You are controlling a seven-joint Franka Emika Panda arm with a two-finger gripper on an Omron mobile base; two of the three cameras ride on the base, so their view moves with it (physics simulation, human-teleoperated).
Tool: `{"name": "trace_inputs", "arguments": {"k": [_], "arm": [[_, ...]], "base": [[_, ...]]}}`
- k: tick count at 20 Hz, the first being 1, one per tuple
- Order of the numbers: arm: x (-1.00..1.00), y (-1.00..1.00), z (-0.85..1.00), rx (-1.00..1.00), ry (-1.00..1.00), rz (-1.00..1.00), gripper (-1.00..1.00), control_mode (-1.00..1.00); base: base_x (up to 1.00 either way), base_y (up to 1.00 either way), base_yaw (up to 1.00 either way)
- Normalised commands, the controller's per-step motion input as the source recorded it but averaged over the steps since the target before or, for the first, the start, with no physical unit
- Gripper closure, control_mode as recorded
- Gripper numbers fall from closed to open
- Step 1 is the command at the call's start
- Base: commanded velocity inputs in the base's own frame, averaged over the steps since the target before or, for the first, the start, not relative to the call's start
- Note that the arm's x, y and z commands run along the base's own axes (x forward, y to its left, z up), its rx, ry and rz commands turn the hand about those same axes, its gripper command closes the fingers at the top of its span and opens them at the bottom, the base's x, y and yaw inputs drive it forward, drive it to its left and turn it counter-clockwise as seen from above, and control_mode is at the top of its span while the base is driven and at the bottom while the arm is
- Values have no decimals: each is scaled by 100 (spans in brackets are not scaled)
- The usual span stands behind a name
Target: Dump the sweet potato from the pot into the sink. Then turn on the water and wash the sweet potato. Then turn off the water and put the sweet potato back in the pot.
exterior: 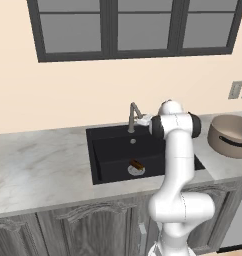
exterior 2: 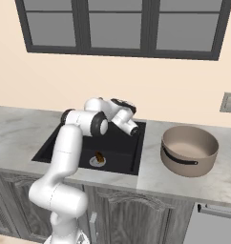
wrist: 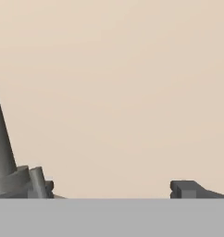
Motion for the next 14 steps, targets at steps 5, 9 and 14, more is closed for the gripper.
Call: {"name": "trace_inputs", "arguments": {"k": [5,9,14], "arm": [[35,0,-18,1,3,-5,-100,-100],[31,0,-21,1,3,-5,-100,-100],[28,0,-25,0,4,-5,100,-100]], "base": [[0,0,0],[0,0,0],[0,0,0]]}}
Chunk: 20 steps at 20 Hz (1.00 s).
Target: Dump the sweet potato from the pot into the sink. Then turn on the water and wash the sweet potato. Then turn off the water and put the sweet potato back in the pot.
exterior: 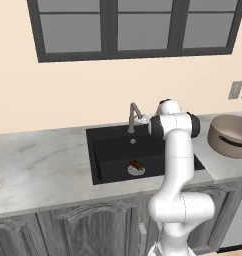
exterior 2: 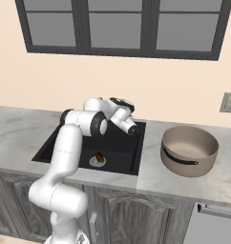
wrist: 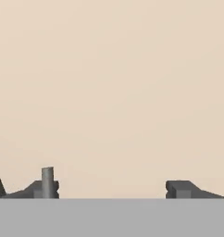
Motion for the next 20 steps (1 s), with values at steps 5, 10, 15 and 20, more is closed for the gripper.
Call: {"name": "trace_inputs", "arguments": {"k": [5,10,15,20], "arm": [[14,-15,-17,0,4,-6,100,-100],[1,-58,-11,0,1,-11,100,-100],[0,-76,-10,1,2,-13,100,-100],[0,-94,-12,5,4,-13,100,-100]], "base": [[0,0,0],[0,0,0],[0,0,0],[0,0,0]]}}
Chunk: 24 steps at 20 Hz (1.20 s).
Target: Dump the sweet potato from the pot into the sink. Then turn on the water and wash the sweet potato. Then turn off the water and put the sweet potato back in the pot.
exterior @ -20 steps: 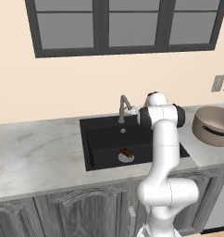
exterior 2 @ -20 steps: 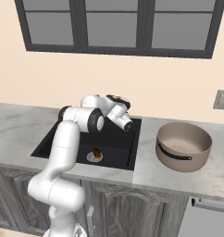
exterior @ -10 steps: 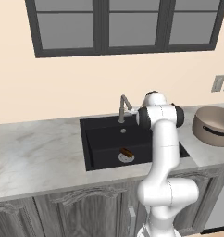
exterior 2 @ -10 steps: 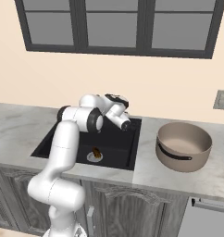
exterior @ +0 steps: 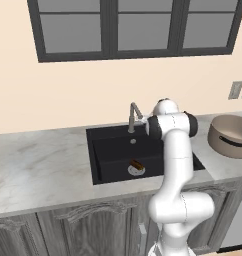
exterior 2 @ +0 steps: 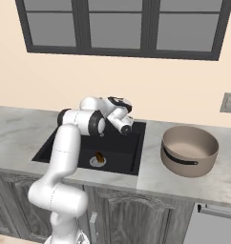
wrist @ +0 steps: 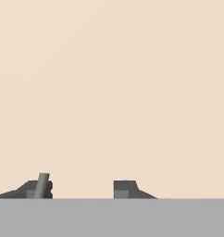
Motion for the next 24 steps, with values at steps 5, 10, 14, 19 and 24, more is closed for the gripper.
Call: {"name": "trace_inputs", "arguments": {"k": [5,10,14,19,24], "arm": [[0,-100,-12,9,7,-12,100,-100],[0,-100,-16,10,9,-12,100,-100],[0,-100,-20,12,11,-10,100,-100],[0,-100,-24,12,11,-7,100,-100],[-3,-74,-17,11,7,-4,100,-100]], "base": [[0,0,0],[0,0,0],[0,0,0],[0,0,0],[0,0,0]]}}
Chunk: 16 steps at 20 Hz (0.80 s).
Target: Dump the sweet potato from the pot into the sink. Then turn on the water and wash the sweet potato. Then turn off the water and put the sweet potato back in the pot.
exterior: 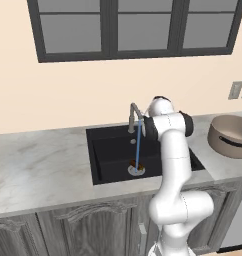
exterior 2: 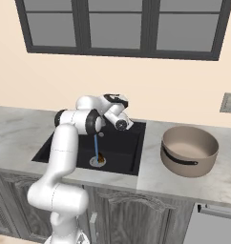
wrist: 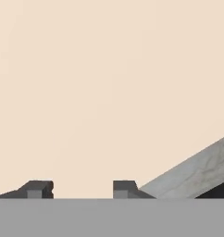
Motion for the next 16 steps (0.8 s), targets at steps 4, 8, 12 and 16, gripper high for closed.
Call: {"name": "trace_inputs", "arguments": {"k": [4,8,12,16], "arm": [[-13,-26,-2,11,3,0,-100,-100],[-8,-44,0,15,2,0,-100,-100],[-1,-31,0,14,0,0,-100,-100],[-1,-21,0,11,0,4,-100,-100]], "base": [[0,0,0],[0,0,0],[0,0,0],[0,0,0]]}}
